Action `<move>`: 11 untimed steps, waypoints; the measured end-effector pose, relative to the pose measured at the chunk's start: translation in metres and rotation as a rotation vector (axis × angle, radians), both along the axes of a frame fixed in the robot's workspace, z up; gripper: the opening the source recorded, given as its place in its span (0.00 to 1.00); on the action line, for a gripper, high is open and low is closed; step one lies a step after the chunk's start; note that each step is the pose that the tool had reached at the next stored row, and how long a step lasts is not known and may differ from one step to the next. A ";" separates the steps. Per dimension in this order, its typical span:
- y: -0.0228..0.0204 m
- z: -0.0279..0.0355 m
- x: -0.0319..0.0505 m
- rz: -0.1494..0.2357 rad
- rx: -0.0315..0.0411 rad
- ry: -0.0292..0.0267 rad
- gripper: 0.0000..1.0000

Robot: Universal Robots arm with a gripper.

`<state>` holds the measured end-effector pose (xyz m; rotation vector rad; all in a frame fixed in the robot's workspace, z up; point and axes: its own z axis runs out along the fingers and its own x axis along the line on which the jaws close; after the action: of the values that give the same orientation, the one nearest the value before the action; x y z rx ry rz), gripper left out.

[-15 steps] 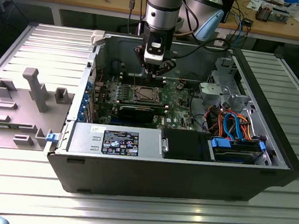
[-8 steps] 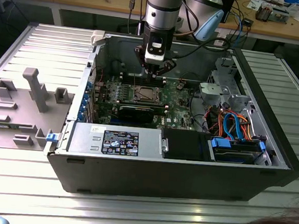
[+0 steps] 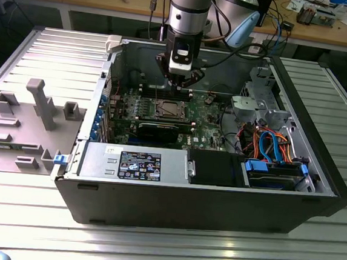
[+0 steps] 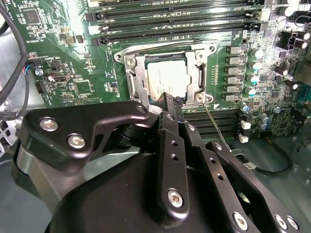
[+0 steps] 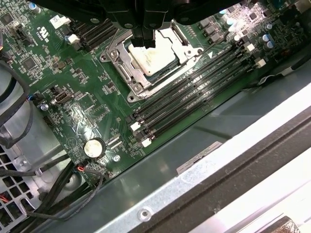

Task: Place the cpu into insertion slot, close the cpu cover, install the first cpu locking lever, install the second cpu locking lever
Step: 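Install the first cpu locking lever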

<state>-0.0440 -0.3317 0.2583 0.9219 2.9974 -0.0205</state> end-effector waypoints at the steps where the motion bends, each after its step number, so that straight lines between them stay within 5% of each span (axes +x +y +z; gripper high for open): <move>1: 0.0000 0.0000 0.0000 0.002 0.0000 0.0000 0.11; 11: 0.0000 0.0000 0.0000 0.074 0.0004 0.0000 0.11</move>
<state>-0.0440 -0.3317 0.2583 0.8099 3.0291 -0.0197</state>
